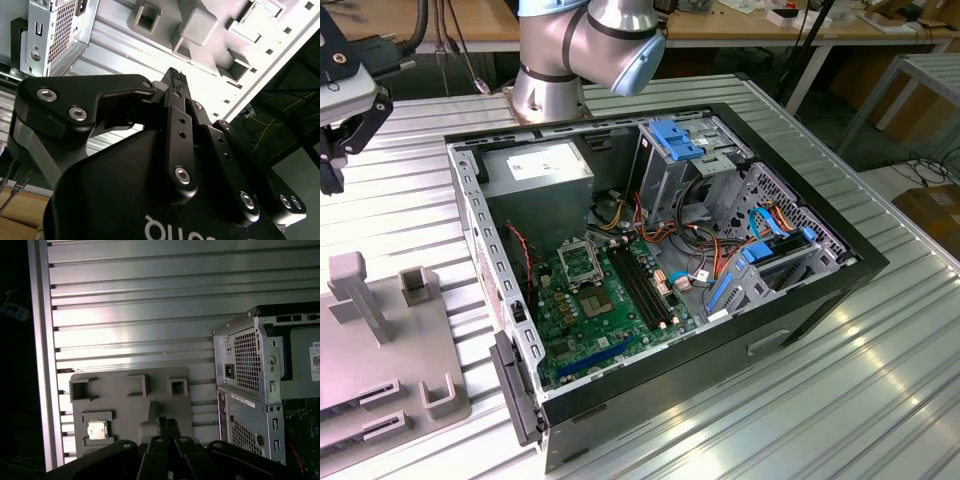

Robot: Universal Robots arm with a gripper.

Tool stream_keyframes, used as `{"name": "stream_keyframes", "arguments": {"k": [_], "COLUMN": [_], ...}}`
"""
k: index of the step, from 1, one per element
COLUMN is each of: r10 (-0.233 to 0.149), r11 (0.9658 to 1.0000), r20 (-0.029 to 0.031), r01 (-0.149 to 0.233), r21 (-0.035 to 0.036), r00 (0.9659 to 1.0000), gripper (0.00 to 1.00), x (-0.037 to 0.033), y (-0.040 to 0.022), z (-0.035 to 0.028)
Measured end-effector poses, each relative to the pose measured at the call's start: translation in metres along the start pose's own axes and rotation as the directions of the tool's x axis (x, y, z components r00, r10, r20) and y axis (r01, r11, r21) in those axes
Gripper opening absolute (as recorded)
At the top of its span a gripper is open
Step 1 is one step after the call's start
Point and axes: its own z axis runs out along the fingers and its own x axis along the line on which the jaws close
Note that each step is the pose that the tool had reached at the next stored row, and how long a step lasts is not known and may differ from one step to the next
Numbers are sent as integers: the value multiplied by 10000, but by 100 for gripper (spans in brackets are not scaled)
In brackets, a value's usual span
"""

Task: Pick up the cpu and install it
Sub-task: 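Reach for the cpu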

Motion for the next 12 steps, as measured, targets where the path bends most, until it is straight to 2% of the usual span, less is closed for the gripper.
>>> {"name": "stream_keyframes", "arguments": {"k": [4, 12], "r10": [0, 0], "r11": [10000, 10000], "r20": [-3, -3], "r01": [0, 0], "r21": [0, 0], "r00": [10000, 10000], "gripper": [11, 11], "x": [35, 39], "y": [-3, -3], "z": [2, 2]}}
